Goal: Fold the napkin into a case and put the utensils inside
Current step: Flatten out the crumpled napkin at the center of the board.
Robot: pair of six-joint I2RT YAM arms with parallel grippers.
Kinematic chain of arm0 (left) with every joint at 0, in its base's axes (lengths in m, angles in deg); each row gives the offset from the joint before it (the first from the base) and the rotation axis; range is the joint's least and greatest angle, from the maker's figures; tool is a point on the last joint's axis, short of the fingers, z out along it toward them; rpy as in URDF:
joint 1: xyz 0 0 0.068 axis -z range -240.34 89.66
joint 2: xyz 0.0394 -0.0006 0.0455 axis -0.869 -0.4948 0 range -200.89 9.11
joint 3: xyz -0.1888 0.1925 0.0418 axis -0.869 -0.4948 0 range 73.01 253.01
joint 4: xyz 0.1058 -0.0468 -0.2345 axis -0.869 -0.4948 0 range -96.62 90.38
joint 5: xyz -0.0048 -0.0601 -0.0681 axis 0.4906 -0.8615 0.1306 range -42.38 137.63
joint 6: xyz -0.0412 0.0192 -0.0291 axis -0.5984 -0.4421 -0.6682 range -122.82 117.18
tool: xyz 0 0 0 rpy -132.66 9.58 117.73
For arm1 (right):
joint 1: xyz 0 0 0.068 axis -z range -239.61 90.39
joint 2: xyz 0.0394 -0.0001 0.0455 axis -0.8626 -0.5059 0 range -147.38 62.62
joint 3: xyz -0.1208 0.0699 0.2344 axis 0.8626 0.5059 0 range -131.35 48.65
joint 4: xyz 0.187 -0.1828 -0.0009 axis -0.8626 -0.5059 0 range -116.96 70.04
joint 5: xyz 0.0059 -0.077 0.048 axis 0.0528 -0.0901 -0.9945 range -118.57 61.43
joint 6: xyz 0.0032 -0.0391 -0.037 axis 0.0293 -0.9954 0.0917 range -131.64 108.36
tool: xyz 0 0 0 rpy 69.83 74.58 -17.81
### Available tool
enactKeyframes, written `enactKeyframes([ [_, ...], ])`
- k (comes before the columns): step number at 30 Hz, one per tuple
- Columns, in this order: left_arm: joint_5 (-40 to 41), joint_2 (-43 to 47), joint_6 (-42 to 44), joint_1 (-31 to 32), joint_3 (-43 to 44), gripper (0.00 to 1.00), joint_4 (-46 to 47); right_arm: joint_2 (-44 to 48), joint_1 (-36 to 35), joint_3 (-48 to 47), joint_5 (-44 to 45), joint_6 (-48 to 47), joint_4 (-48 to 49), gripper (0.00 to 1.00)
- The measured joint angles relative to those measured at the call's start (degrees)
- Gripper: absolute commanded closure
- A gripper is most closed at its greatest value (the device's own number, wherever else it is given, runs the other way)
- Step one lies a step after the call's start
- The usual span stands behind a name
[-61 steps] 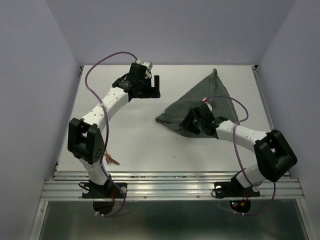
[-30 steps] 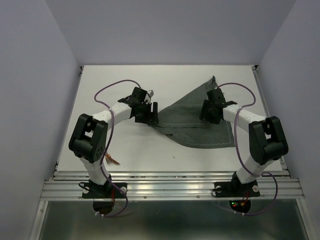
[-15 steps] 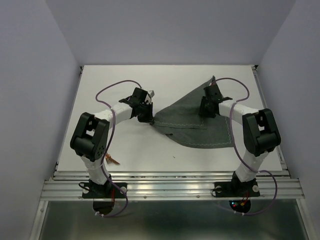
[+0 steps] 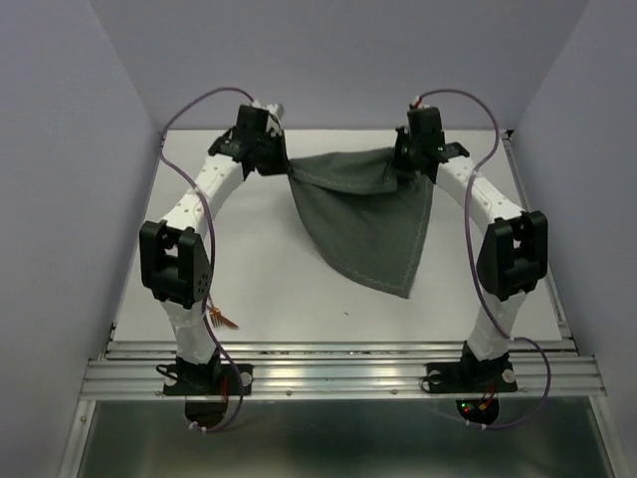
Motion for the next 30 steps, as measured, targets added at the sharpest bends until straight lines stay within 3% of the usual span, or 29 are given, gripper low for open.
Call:
enactKeyframes([
  [4,1.5,-7.9,0.2,-6.4,28.8,1.0,-6.1,-9.7,0.7,-31.7,-1.2,-2.4,-2.6,0.99],
  [7,2.3,-12.5,0.5,-9.1,47.2,1.0,-6.0,-14.0,1.9,-47.8,-3.0,-2.6,-2.5,0.99],
  [10,1.1,-7.0,0.3,-8.9,44.5,1.0,-2.3,-12.9,3.2,-55.3,-5.7,-2.1,-1.9,0.99],
  [12,-0.4,0.9,-0.1,-8.1,34.8,1.0,1.8,-8.9,3.3,-52.0,-6.5,-1.9,-0.8,0.99],
  [13,-0.7,2.9,-0.2,-7.8,32.7,1.0,2.3,-5.5,3.4,-46.3,-6.7,-1.8,1.4,0.99],
  [16,-2.3,15.1,-0.6,-6.2,16.0,1.0,7.7,4.5,3.4,-32.0,-7.3,-1.6,3.3,0.99],
  [17,-2.5,18.9,-0.8,-5.6,9.5,0.95,10.2,8.6,3.3,-24.7,-7.3,-1.6,5.1,0.99],
  [18,-2.7,22.0,-1.1,-5.0,4.2,0.76,11.3,10.8,3.3,-20.7,-7.5,-1.6,5.7,0.99],
  [19,-2.8,24.5,-1.6,-4.4,-0.7,0.51,12.2,14.3,3.3,-14.7,-7.5,-1.7,5.9,0.99],
  [20,-3.0,26.5,-2.4,-3.7,-5.4,0.07,13.3,16.5,3.3,-10.0,-7.2,-1.7,6.1,0.96],
  [21,-3.1,28.5,-3.0,-2.9,-10.7,0.01,15.3,18.6,3.3,-5.6,-7.0,-1.6,7.2,0.89],
  [22,-3.4,30.2,-3.9,-2.1,-17.0,0.01,16.2,22.1,3.3,2.4,-5.6,-1.4,7.3,0.6],
  [23,-3.7,31.0,-4.9,-1.5,-21.9,0.01,16.3,23.8,3.4,6.2,-5.0,-1.2,7.0,0.41],
  [24,-3.8,31.0,-5.4,-1.2,-24.2,0.01,16.3,26.1,3.4,12.9,-4.2,-0.9,7.1,0.28],
  [25,-3.8,30.8,-6.1,-0.8,-27.7,0.01,16.5,27.8,3.4,18.5,-2.9,0.1,6.4,0.22],
  [28,-2.7,29.0,-7.3,-0.5,-33.2,0.04,14.3,29.9,3.5,28.9,-0.5,2.3,3.2,0.19],
  [30,-1.3,28.0,-7.5,-0.5,-33.2,0.12,13.1,30.3,3.5,33.2,1.7,4.5,-1.1,0.19],
])
